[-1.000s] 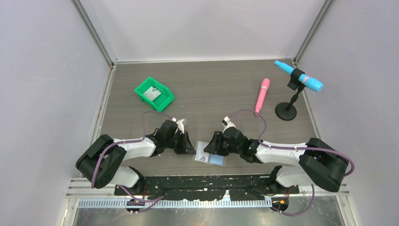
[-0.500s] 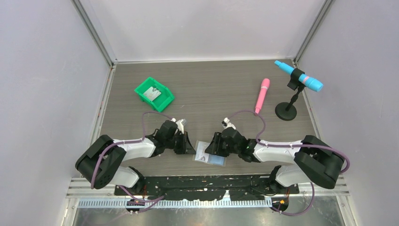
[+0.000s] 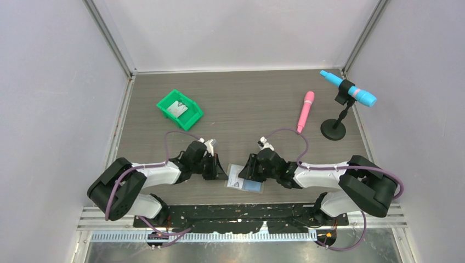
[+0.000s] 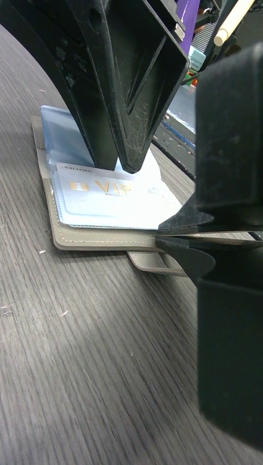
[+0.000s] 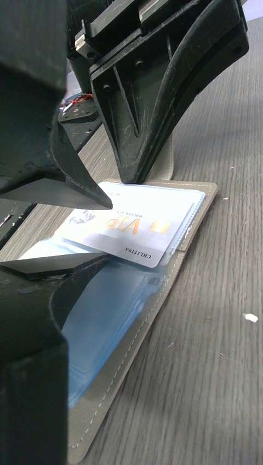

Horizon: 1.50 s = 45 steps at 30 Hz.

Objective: Take the credit cards out of the card holder
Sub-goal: Remove the credit card from the card holder.

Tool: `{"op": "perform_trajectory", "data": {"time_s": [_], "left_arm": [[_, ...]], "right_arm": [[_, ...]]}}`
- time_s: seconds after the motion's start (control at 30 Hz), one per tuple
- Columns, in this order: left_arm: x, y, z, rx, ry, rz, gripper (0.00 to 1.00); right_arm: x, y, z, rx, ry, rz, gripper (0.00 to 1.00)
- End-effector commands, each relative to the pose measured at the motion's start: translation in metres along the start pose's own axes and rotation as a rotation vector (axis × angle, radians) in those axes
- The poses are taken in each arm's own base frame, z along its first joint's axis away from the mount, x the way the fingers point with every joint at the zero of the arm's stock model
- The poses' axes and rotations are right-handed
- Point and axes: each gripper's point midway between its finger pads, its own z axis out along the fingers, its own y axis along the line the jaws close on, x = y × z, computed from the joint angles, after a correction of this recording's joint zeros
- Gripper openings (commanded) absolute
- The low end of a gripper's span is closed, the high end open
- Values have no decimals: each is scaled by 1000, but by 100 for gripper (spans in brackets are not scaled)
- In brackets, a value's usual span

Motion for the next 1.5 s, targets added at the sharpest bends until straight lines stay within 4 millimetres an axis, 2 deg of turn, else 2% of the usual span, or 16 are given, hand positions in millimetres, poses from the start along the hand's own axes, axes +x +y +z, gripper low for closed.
{"op": "perform_trajectory", "data": {"time_s": [0.0,0.17,0.33,0.53,0.7,0.97,1.3,1.47], "left_arm": [[14,14,0,-46,23,-7,7],[16,15,1,-52,28,-9,6],[16,14,3,-39,29,-14,6],[17,13,3,-35,29,-17,5],[19,13,4,-39,31,-21,5],[20,18,4,-60,33,-30,4],[20,23,4,-89,32,-32,4],[19,16,3,-63,34,-38,4]], "right_arm": [[-7,1,5,1,-40,-1,42],[-9,5,2,-36,-62,8,37],[-17,14,-4,-143,-128,39,26],[-21,19,-8,-187,-156,37,21],[-22,17,-8,-210,-173,41,6],[-22,20,-14,-261,-184,22,5],[-26,4,-29,-203,-190,-14,5],[-28,8,-35,-200,-188,-44,5]]}}
